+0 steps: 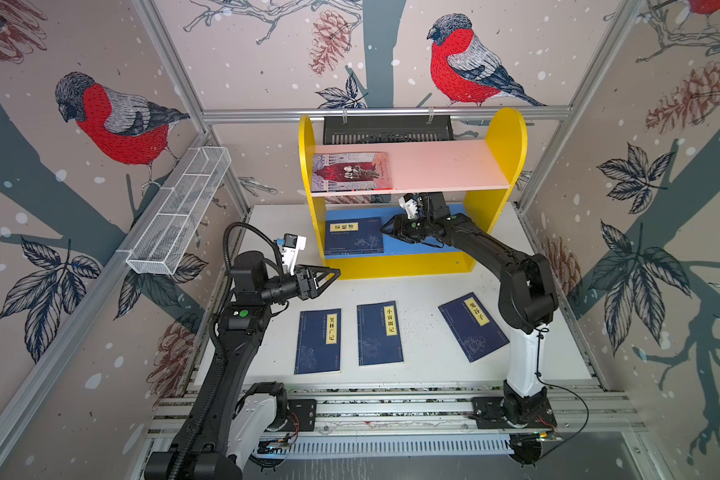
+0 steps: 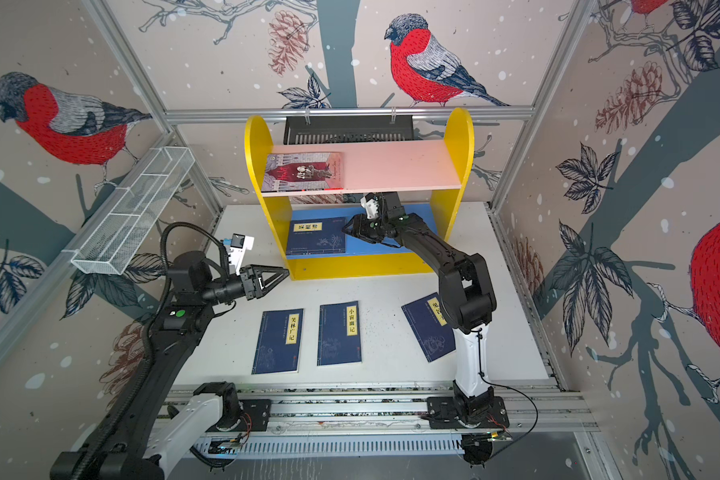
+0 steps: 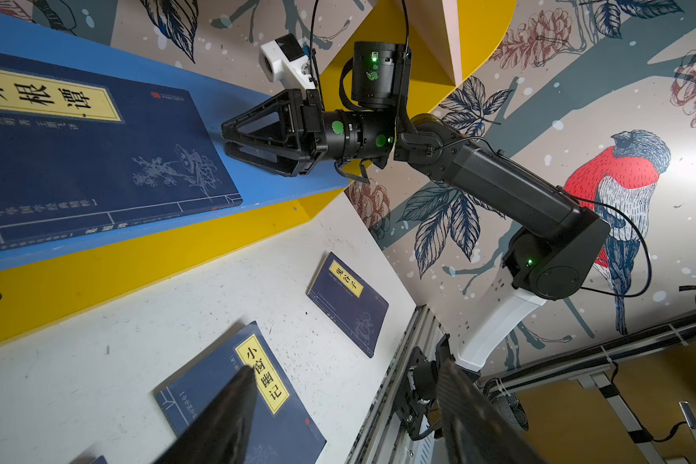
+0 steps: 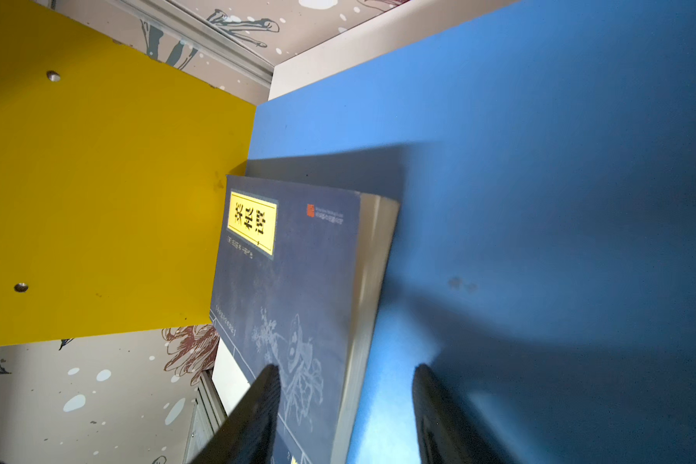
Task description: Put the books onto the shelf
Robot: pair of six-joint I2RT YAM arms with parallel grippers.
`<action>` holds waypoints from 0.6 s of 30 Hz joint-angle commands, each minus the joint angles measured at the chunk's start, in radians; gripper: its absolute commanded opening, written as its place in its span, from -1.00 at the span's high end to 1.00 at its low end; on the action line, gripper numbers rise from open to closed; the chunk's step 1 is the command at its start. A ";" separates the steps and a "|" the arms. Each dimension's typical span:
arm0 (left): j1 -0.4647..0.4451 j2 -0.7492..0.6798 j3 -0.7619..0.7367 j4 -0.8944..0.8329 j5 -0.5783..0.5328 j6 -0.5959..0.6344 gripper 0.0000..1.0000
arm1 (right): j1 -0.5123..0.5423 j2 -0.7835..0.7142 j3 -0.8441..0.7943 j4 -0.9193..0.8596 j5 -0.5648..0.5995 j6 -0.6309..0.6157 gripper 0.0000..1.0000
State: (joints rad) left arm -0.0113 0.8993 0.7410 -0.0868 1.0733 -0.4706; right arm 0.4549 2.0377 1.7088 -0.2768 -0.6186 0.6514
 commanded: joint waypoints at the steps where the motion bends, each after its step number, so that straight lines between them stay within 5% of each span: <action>1: 0.002 -0.002 0.004 0.035 0.016 0.010 -0.44 | 0.001 -0.013 -0.002 0.018 0.001 0.001 -0.10; 18: 0.000 0.001 -0.015 -0.069 -0.068 0.008 -0.45 | 0.037 -0.337 -0.361 0.063 0.034 0.018 -0.11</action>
State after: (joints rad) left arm -0.0113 0.9039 0.7250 -0.1352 1.0183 -0.4713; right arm 0.4808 1.7630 1.4002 -0.2344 -0.6113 0.6746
